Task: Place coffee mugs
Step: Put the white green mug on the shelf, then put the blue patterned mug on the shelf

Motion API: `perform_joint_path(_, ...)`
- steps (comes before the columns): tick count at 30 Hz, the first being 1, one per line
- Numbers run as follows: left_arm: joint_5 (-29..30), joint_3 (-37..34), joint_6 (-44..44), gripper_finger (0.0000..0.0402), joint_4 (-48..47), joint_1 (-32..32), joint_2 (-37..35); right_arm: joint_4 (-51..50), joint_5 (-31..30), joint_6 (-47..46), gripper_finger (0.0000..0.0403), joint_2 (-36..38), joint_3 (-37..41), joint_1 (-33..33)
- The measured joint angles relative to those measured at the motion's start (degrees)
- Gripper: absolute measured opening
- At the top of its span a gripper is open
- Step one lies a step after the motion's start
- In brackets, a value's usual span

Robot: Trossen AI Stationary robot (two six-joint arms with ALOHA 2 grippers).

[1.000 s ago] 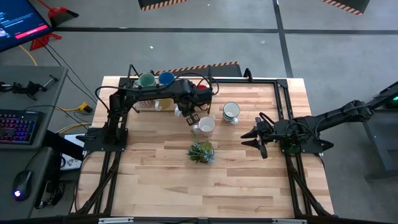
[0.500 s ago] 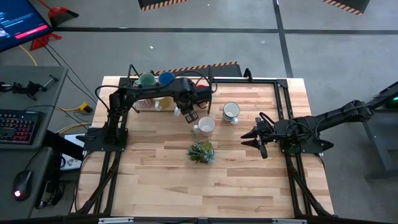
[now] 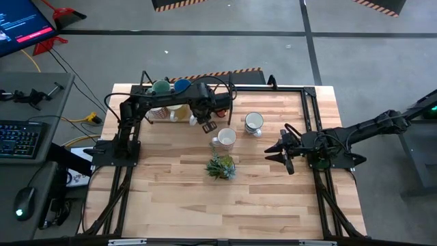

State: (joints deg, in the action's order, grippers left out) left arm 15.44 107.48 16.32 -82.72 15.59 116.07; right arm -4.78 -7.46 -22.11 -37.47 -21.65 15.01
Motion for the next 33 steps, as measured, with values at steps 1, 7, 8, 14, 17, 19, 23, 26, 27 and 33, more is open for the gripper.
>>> perform_joint_path(1,0.25,0.0,-0.01,0.0071,0.0,0.01,0.0,0.0,0.0,0.0,0.0116,0.0,0.0,0.0)
perform_joint_path(7,1.49,0.0,0.08,0.0071,0.02,0.07,0.0,-0.01,0.0,0.03,0.0116,0.0,0.0,0.02)
perform_joint_path(8,1.93,0.0,0.06,0.0071,0.02,0.05,0.0,-0.01,-0.01,0.02,0.0116,0.0,0.0,0.0)
perform_joint_path(14,0.32,0.02,0.06,0.0071,-0.02,-0.06,-0.02,-0.02,0.52,-0.02,0.0116,0.0,0.0,0.0)
perform_joint_path(17,-1.96,0.05,-0.55,0.0071,-1.58,-0.82,-0.03,-0.05,1.3,-0.36,0.0116,0.02,0.0,0.02)
perform_joint_path(19,-2.11,0.47,-1.1,0.0071,-4.16,-1.21,-0.52,-0.07,1.51,-0.37,0.0116,0.0,0.0,0.02)
perform_joint_path(23,-3.35,2.18,1.75,0.0071,-7.37,-2.23,-2.45,-0.11,1.53,-0.01,0.0116,0.0,0.0,0.01)
perform_joint_path(26,-7.2,2.24,3.17,0.0071,-7.2,-4.13,-5.95,-0.24,1.62,0.0,0.0116,0.0,0.0,0.01)
perform_joint_path(27,-8.33,2.25,3.69,0.0071,-7.25,-5.1,-7.31,-0.24,1.62,0.0,0.0116,0.0,0.0,0.02)
perform_joint_path(33,-7.31,2.04,6.05,0.0071,-7.36,-12.92,-14.56,-0.33,1.6,1.41,0.0116,0.0,0.0,0.0)
